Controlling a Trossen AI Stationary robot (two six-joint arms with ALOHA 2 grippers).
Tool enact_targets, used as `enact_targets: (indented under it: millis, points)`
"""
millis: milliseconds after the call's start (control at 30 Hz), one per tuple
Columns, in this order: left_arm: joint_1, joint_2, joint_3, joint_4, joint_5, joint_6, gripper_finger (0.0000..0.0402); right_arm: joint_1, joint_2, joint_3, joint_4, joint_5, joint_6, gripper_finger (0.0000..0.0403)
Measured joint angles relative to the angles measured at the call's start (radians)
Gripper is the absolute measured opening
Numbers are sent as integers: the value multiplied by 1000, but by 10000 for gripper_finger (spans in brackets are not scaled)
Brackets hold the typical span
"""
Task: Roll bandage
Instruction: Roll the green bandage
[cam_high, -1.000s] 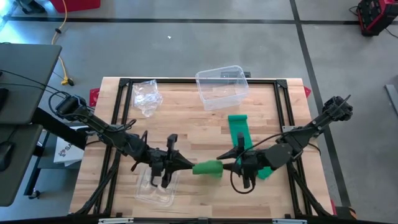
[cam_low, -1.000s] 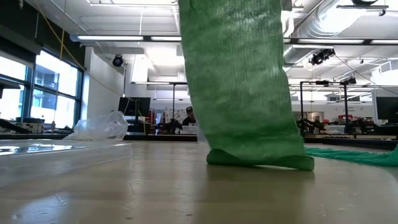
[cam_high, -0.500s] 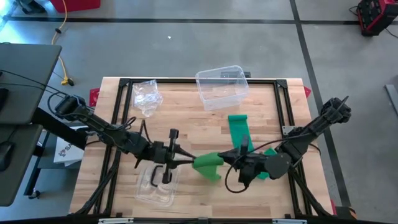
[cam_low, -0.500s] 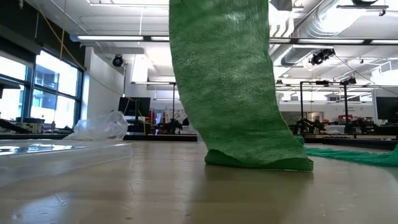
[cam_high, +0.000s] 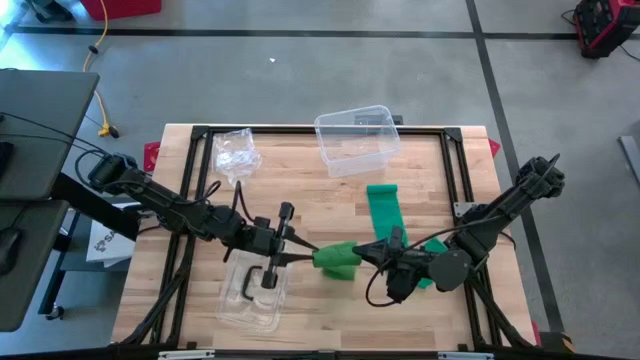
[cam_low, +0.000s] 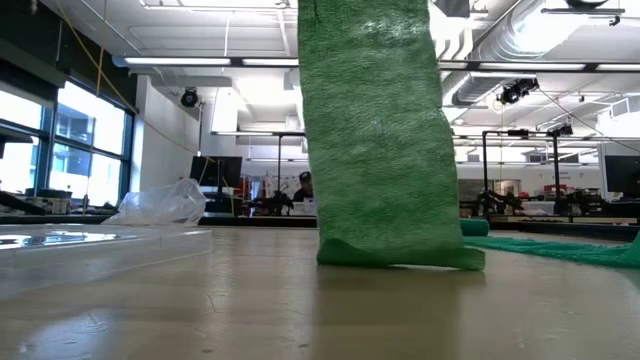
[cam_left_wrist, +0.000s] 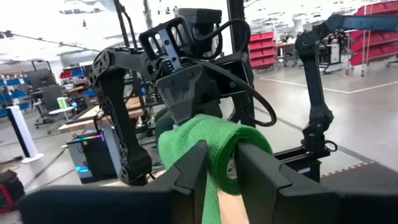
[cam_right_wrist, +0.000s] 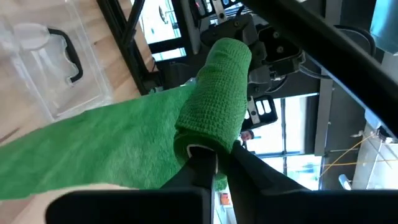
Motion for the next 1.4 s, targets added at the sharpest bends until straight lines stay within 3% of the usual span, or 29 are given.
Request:
enact_targets:
  millis: [167, 333, 600, 733, 1167, 1400]
  points:
    - [-1, 0, 0, 0, -1, 33, 15, 0, 0, 0, -1, -2, 62, 20]
    - [-1, 0, 0, 0, -3, 54, 9, 0, 0, 0, -1, 1, 169, 30]
    - [-8, 2, 2, -5, -16, 98, 5, 21, -32, 0, 1, -3, 373, 120]
    - [-14, 2, 2, -7, -19, 131, 4, 21, -74, 0, -34, -6, 532, 146]
    - [-50, -10, 2, -8, -11, 348, 3, -67, -127, 0, -94, -311, 958, 152]
    - [-76, -10, 2, -8, -12, 411, 3, -96, -127, 0, -136, -382, 1003, 166]
